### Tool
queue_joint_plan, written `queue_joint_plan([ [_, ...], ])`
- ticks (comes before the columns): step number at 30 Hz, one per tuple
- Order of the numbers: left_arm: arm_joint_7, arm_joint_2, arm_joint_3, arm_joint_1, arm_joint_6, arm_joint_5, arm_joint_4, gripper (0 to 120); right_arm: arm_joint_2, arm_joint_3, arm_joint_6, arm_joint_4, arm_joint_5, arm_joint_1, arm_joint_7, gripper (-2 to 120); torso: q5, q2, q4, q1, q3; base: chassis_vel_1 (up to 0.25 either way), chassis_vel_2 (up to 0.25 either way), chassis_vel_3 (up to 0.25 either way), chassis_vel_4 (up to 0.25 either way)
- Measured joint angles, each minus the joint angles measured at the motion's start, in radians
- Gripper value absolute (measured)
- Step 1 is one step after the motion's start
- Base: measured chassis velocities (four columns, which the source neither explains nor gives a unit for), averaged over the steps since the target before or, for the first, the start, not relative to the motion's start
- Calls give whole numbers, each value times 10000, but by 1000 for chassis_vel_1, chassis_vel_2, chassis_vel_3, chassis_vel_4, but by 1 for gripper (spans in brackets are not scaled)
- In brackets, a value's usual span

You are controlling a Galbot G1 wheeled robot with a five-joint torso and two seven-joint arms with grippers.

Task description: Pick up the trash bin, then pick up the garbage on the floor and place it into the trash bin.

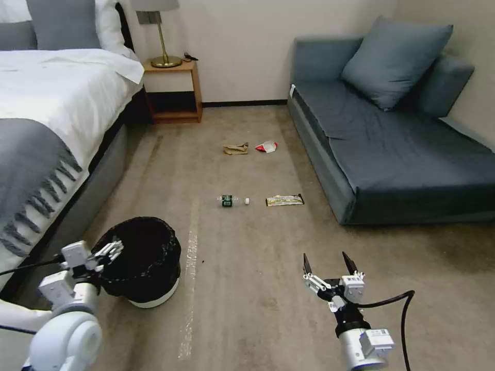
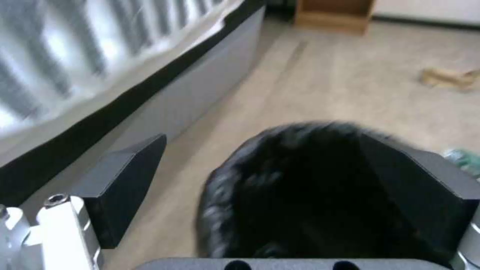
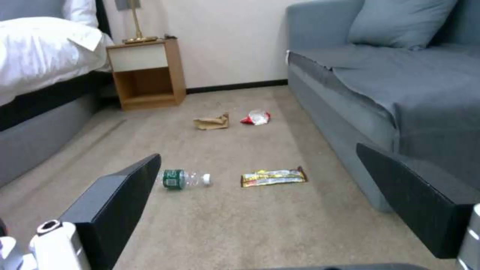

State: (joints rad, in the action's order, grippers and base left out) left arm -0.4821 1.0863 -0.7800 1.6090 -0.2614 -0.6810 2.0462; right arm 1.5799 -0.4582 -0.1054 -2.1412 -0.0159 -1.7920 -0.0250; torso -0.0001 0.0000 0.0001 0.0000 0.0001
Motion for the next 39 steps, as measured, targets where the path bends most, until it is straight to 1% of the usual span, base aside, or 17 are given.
queue_joint_plan([
  [3, -456, -134, -5, -211, -612, -356, -127, 97, 53, 17, -17, 53, -49, 35, -17, 100, 0, 0, 1, 0, 0, 0, 0, 0, 0],
  [4, -702, -212, 24, -426, -956, -576, -218, 98, 83, 19, -42, 83, -72, 41, -20, 100, 0, 0, -1, 0, 0, 0, 0, 0, 0],
  [5, -702, -212, 24, -426, -956, -576, -218, 98, 83, 19, -42, 83, -72, 41, -20, 100, 0, 0, -1, 0, 0, 0, 0, 0, 0],
  [8, -932, -510, 142, -793, -1637, -887, -470, 99, 139, -12, -109, 118, -100, 25, -21, 100, 0, 0, -2, 0, 0, 0, 0, 0, 0],
  [9, -976, -593, 188, -862, -1767, -925, -546, 99, 150, -37, -121, 119, -101, 14, -21, 100, 0, 0, -2, 0, 0, 0, 0, 0, 0],
  [15, -1079, -808, 345, -1030, -2018, -948, -847, 98, 207, -148, -153, 116, -104, -8, -21, 100, 0, 0, -1, 0, 0, 0, 0, 0, 0],
  [19, -1183, -943, 583, -1250, -2269, -998, -1198, 98, 277, -187, -183, 113, -123, -9, -21, 100, 1, 0, -1, 1, 0, 0, 0, 0, 0],
  [22, -1205, -983, 674, -1335, -2328, -1028, -1294, 98, 279, -192, -197, 114, -144, -12, -21, 100, 1, 0, -1, 1, 0, 0, 0, 0, 0],
  [24, -1214, -1073, 847, -1513, -2404, -1114, -1524, 98, 280, -195, -234, 118, -183, -30, -21, 100, 1, 0, -1, 1, 0, 0, 0, 0, 0],
  [26, -1214, -1088, 878, -1556, -2416, -1130, -1583, 98, 281, -196, -243, 118, -192, -38, -19, 100, 1, 0, -1, 0, 0, 0, 0, 0, 0],
  [27, -1216, -1121, 982, -1695, -2436, -1157, -1779, 98, 281, -203, -256, 117, -211, -60, -18, 100, 1, 0, -1, 1, 0, 0, 0, 0, 0],
  [29, -1216, -1135, 1130, -1885, -2452, -1174, -2072, 98, 282, -249, -269, 87, -221, -90, -19, 100, 1, 0, -1, 1, 0, 0, 0, 0, 0],
  [30, -1216, -1135, 1130, -1885, -2452, -1174, -2072, 98, 282, -249, -269, 87, -221, -90, -19, 100, 1, 0, -1, 1, 0, 0, 0, 0, 0],
  [34, -1171, -1111, 1336, -2179, -2450, -1191, -2586, 98, 285, -317, -292, 76, -272, -123, -16, 100, 1, 0, -1, 1, 0, 0, 0, 0, 0],
  [36, -1157, -1100, 1355, -2223, -2443, -1200, -2674, 98, 285, -315, -295, 86, -302, -124, -16, 100, 1, 0, -1, 0, 0, 0, 0, 0, 0],
  [39, -1116, -1023, 1470, -2499, -2431, -1258, -3119, 97, 286, -229, -297, 79, -434, -142, -16, 100, 1, 0, -1, 0, 0, 0, 0, 0, 0],
])
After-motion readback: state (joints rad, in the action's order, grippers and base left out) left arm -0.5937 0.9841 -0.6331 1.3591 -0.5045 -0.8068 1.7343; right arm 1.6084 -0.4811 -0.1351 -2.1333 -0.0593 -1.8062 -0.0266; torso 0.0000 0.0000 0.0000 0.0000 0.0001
